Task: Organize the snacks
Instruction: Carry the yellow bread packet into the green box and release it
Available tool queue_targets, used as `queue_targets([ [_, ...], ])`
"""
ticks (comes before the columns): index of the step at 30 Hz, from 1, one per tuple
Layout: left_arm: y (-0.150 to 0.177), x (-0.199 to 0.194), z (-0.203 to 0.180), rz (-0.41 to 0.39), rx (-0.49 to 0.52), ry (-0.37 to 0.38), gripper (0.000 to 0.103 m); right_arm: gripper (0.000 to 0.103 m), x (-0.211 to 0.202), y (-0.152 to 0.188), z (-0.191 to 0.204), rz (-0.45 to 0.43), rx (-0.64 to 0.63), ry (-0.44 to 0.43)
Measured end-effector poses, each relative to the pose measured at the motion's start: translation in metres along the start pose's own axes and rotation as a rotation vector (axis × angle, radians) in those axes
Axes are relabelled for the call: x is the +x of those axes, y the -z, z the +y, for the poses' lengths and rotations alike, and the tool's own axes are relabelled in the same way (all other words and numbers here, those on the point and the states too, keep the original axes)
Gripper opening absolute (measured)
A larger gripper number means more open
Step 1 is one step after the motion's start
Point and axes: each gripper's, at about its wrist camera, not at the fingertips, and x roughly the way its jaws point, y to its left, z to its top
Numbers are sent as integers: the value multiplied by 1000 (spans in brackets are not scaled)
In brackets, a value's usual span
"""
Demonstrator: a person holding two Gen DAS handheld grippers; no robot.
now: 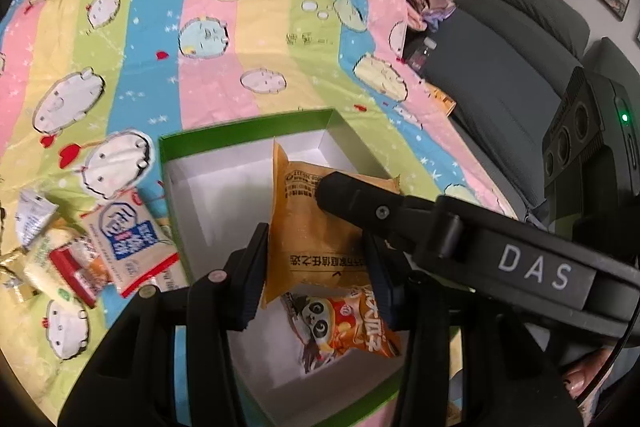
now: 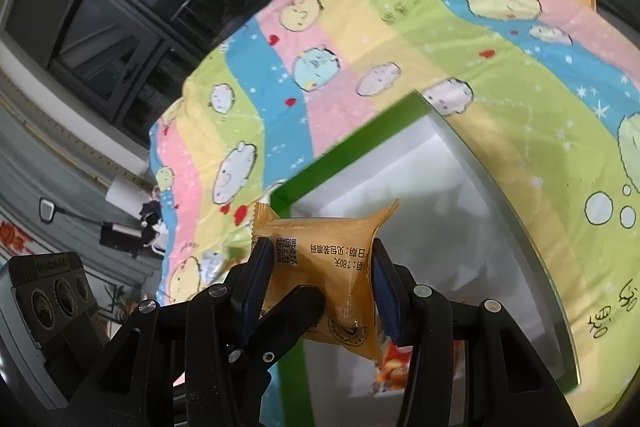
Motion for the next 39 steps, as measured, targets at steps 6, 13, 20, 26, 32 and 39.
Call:
queue_targets([
  [6,3,33,5,51,-24,45,46,51,16,-4,-24,21,51,56],
  [13,7,60,9,83,-40,46,44,51,33,-4,-47,53,104,91],
  [20,10,68,13,122,-48,29,41,50,41,0,-52,69,117,149],
  [26,15,75,5,127,17,-76,36,50,49,6,-58,75,145,202],
  [32,18,82,-1,162,43,-98,37,48,45,10,-66,70,157,226],
  [39,22,82,-9,161,42,-115,39,47,36,11,-74,54,163,269],
])
